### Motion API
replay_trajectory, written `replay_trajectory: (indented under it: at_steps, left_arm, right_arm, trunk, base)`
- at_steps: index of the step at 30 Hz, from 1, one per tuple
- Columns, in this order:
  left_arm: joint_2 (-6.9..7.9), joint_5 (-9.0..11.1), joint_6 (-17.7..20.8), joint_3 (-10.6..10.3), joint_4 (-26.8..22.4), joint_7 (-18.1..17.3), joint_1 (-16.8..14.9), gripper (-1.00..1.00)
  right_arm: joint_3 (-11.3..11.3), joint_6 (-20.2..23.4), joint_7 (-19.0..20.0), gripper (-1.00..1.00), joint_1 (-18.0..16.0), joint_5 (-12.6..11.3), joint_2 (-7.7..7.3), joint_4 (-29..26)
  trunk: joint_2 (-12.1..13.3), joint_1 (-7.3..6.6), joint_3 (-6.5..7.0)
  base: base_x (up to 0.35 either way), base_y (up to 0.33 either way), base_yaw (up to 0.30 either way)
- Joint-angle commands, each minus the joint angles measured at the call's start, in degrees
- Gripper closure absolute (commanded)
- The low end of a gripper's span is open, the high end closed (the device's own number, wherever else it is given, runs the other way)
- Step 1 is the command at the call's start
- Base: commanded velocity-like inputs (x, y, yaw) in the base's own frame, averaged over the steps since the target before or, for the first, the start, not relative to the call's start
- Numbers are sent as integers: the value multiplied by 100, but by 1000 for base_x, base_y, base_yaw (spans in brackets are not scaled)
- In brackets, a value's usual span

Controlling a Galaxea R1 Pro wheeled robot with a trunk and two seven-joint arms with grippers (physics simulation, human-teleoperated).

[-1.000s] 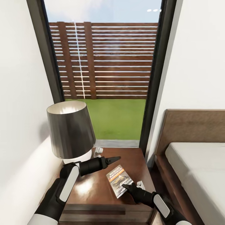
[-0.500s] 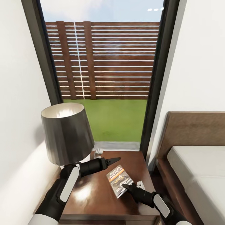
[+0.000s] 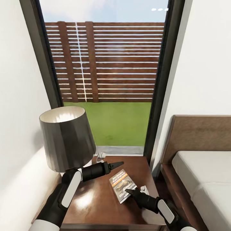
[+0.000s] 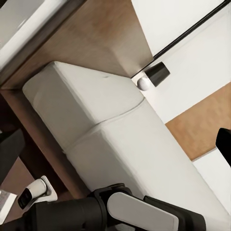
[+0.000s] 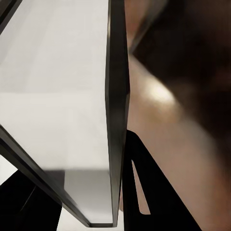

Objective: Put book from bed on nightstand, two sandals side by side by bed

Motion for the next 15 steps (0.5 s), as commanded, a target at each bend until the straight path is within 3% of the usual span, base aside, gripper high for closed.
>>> replay_trajectory:
  at_steps: [1, 7, 15]
  left_arm:
    - [-3, 18, 31, 3, 0, -2, -3, -100]
    - [-5, 17, 31, -5, 0, -2, -3, -100]
    - [-5, 17, 31, -5, 0, -2, -3, -100]
  right_arm:
    - [4, 32, -7, 100, -2, -40, -1, -2]
    - [4, 32, -6, 100, -2, -42, -1, -2]
    - [4, 32, -6, 100, -2, -39, -1, -2]
  trunk:
    - [-2, -1, -6]
    - [-243, 131, -113]
    - [-243, 131, -113]
  base:
    - [0, 0, 0]
    - [0, 0, 0]
    - [0, 0, 0]
